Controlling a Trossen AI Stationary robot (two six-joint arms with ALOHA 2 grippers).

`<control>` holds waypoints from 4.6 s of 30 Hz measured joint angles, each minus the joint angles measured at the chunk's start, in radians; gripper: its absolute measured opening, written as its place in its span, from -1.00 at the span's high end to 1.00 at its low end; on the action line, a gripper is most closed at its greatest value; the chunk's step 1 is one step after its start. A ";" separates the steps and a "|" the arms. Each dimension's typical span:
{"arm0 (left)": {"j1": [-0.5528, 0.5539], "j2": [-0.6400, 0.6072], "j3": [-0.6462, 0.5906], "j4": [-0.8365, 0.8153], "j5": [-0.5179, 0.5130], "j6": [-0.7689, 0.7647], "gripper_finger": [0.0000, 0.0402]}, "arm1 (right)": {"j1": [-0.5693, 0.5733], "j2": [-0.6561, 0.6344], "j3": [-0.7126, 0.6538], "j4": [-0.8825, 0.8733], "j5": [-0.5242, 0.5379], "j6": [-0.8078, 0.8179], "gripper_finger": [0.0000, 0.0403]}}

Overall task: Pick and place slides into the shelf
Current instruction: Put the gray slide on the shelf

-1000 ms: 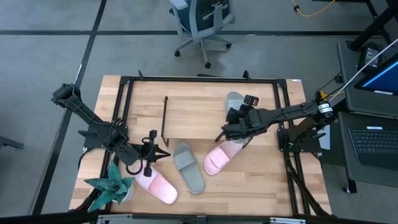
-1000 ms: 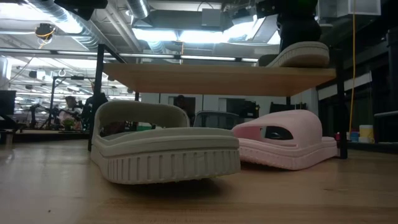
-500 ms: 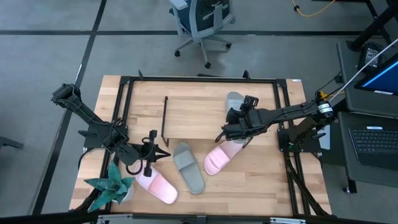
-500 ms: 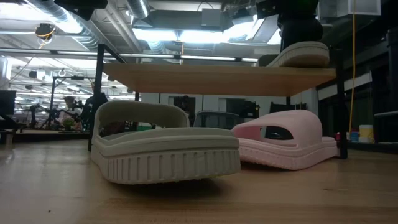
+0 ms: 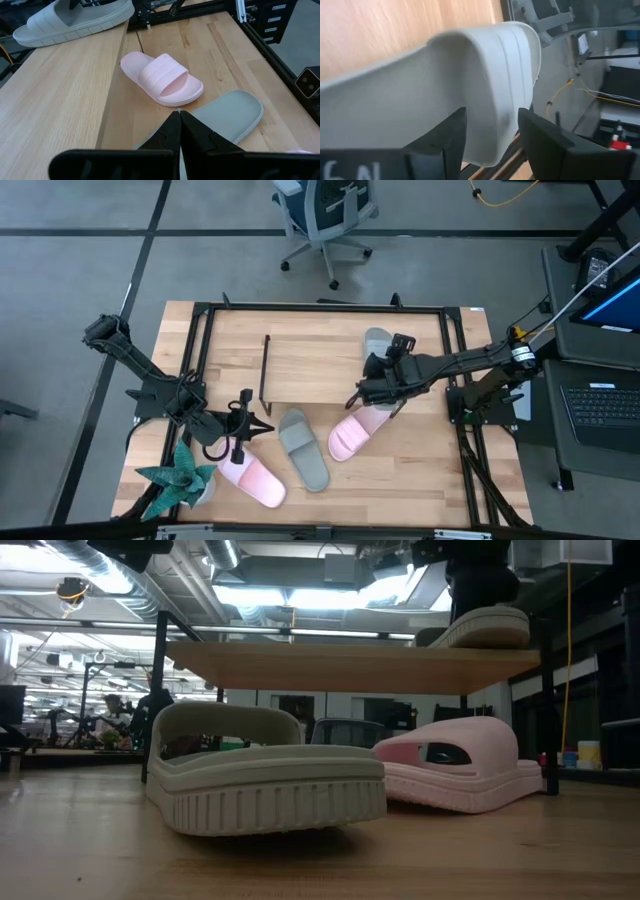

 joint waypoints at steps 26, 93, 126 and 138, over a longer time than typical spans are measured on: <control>0.000 0.000 0.000 0.000 0.000 0.000 1.00 | 0.002 0.000 0.266 0.005 -0.128 0.001 0.11; -0.017 0.001 0.000 0.207 0.231 0.008 1.00 | 0.677 -0.050 -0.605 1.758 -0.002 -0.336 0.11; -0.067 0.506 0.585 -0.468 0.017 -0.491 1.00 | 0.556 -0.051 -0.653 1.751 -0.003 -0.315 0.11; -0.024 0.598 0.634 -0.532 0.017 -0.409 0.82 | 0.556 -0.051 -0.653 1.723 -0.004 -0.281 0.11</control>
